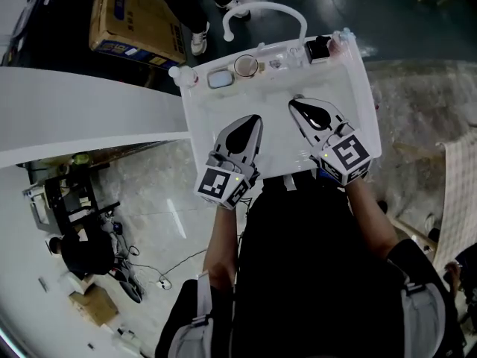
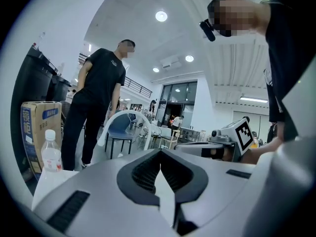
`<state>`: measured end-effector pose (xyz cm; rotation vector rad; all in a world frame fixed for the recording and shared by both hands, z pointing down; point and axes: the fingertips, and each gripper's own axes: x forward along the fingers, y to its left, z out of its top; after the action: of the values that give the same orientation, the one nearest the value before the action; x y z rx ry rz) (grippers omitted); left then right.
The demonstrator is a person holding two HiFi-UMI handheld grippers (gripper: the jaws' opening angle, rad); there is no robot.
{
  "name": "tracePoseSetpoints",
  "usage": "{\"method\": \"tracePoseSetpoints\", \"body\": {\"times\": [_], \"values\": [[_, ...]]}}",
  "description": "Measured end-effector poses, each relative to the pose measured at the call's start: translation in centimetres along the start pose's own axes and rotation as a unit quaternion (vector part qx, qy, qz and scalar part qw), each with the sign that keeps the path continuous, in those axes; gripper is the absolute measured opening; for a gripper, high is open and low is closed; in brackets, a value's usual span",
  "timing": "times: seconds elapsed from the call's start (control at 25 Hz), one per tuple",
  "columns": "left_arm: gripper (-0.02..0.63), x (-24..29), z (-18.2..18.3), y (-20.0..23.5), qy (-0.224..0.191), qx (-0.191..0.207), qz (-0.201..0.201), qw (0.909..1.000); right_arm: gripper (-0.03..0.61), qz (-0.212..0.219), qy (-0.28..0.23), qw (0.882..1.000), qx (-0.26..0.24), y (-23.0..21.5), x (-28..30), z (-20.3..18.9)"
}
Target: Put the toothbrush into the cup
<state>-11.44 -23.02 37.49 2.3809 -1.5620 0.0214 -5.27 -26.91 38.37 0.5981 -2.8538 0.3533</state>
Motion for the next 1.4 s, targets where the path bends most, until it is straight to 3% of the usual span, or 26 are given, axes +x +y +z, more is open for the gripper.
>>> {"method": "tracePoseSetpoints", "body": {"times": [0.32, 0.72, 1.0, 1.4], "values": [[0.011, -0.6, 0.3, -2.6, 0.001, 0.006, 0.006, 1.0, 0.014, 0.012, -0.004, 1.0, -0.002, 1.4, -3.0, 1.0], [0.011, -4.2, -0.5, -3.4, -0.01, 0.006, 0.059, 0.9982, 0.014, 0.04, -0.016, 0.999, -0.004, 1.8, -4.2, -0.6], [0.011, -11.5, 0.1, -6.5, -0.032, 0.018, 0.043, 0.9984, 0.014, 0.034, -0.022, 0.999, -0.032, 7.9, -7.9, -0.1], [0.009, -25.8, -4.8, -9.5, -0.031, 0.017, 0.03, 0.9989, 0.014, 0.002, -0.031, 0.999, -0.041, 20.6, -12.4, -3.4]]}}
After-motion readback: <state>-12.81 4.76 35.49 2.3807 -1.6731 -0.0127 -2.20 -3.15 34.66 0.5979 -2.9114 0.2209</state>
